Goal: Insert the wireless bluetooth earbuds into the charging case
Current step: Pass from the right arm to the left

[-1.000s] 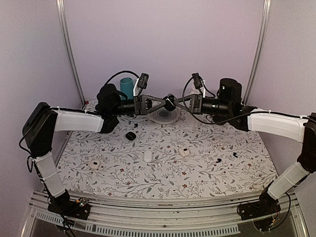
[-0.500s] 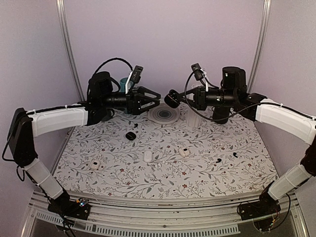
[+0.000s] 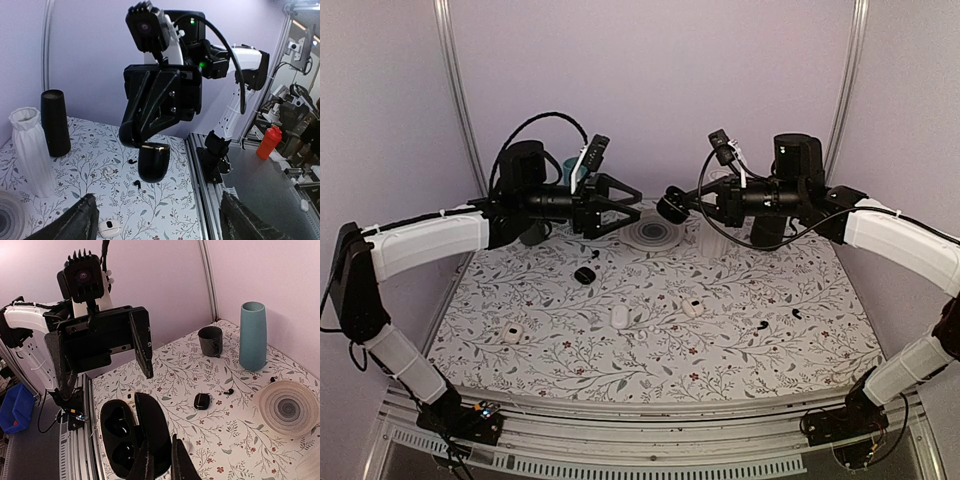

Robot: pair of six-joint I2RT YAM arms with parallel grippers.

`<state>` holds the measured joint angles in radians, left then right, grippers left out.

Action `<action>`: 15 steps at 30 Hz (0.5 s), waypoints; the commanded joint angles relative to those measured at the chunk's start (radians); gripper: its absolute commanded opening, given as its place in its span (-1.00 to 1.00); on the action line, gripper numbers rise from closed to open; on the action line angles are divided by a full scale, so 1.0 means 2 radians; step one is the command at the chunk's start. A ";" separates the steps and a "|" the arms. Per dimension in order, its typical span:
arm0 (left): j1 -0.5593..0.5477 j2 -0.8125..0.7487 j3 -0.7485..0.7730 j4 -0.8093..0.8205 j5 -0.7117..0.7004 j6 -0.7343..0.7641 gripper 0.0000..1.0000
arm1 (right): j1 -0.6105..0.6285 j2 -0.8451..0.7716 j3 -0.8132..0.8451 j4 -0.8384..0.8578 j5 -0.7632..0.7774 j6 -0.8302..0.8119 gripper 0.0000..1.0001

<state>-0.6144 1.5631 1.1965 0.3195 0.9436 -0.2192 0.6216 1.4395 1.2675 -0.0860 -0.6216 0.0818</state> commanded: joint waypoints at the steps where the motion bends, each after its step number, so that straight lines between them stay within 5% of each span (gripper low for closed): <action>1: 0.000 0.015 0.041 -0.067 0.045 0.044 0.65 | 0.000 -0.014 0.013 -0.007 -0.011 -0.019 -0.93; 15: -0.029 0.019 0.062 -0.147 0.022 0.106 0.38 | 0.025 0.000 0.036 -0.048 0.006 -0.064 -0.92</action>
<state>-0.6449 1.5921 1.2926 0.0856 0.9901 -0.0616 0.6636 1.4376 1.3025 -0.1535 -0.6224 0.0010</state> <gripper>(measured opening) 0.699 0.080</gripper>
